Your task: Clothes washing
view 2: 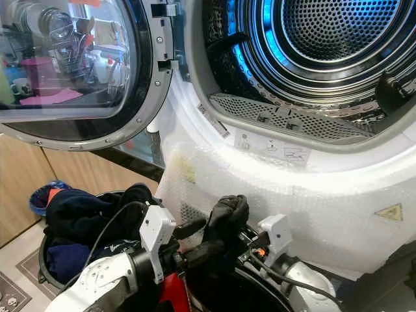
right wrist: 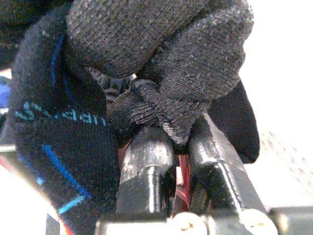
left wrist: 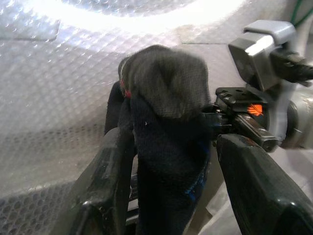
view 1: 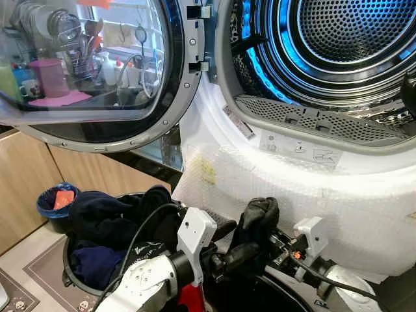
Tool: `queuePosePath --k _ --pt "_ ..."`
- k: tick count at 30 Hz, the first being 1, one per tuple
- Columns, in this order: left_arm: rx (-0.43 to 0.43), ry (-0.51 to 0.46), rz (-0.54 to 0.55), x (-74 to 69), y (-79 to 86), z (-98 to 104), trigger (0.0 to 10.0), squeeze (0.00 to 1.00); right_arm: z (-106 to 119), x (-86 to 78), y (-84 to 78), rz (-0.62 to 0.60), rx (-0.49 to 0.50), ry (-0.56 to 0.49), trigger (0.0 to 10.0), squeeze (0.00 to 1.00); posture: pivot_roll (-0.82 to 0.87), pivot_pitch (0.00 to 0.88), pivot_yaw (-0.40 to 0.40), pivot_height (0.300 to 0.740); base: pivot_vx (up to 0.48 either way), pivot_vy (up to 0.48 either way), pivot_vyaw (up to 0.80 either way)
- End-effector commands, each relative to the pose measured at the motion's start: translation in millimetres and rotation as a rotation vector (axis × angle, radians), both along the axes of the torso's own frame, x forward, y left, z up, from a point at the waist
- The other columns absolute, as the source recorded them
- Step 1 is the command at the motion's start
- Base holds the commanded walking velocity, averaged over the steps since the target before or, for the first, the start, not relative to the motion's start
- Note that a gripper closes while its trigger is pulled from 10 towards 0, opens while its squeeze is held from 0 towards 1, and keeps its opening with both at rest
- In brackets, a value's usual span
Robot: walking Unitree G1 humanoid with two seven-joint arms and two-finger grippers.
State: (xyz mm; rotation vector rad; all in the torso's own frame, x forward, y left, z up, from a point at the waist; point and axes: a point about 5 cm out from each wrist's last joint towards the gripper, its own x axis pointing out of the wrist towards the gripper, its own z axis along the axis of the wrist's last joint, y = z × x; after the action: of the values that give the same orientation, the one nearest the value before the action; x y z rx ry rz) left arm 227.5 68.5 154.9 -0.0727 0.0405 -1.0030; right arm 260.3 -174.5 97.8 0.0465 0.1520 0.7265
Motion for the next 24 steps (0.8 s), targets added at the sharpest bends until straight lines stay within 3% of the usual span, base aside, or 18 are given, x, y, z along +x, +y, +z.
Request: queuePosePath --k 1,7,12,22,24 --pt "-0.002 -0.021 -0.027 -3.8 9.5 11.0 10.0 0.00 6.8 2.8 -12.4 -0.002 -0.018 -0.009 0.0 0.00 0.02 0.000 -0.016 0.740 0.000 0.000 0.00" --pt "0.071 -0.041 -0.092 -12.2 31.7 21.1 10.0 0.00 19.9 0.5 -22.7 0.122 -0.069 -0.001 0.0 0.00 0.03 0.000 -0.016 0.740 0.000 0.000 0.00" --pt "0.108 -0.079 -0.110 -17.1 35.7 28.2 10.0 0.00 35.3 -1.4 -24.7 0.237 -0.070 0.005 0.0 0.00 0.04 0.000 -0.019 0.740 0.000 0.000 0.00" --pt "0.174 -0.077 -0.083 -22.0 45.6 25.9 10.0 0.00 90.5 -0.5 -20.1 0.409 0.003 -0.082 0.0 0.00 0.06 0.000 -0.039 0.740 0.000 0.000 0.00" --pt "0.178 -0.078 -0.081 -25.1 45.7 27.0 10.0 0.00 111.6 4.0 -15.2 0.426 0.059 -0.125 0.0 0.00 0.06 0.000 -0.048 0.740 0.000 0.000 0.00"
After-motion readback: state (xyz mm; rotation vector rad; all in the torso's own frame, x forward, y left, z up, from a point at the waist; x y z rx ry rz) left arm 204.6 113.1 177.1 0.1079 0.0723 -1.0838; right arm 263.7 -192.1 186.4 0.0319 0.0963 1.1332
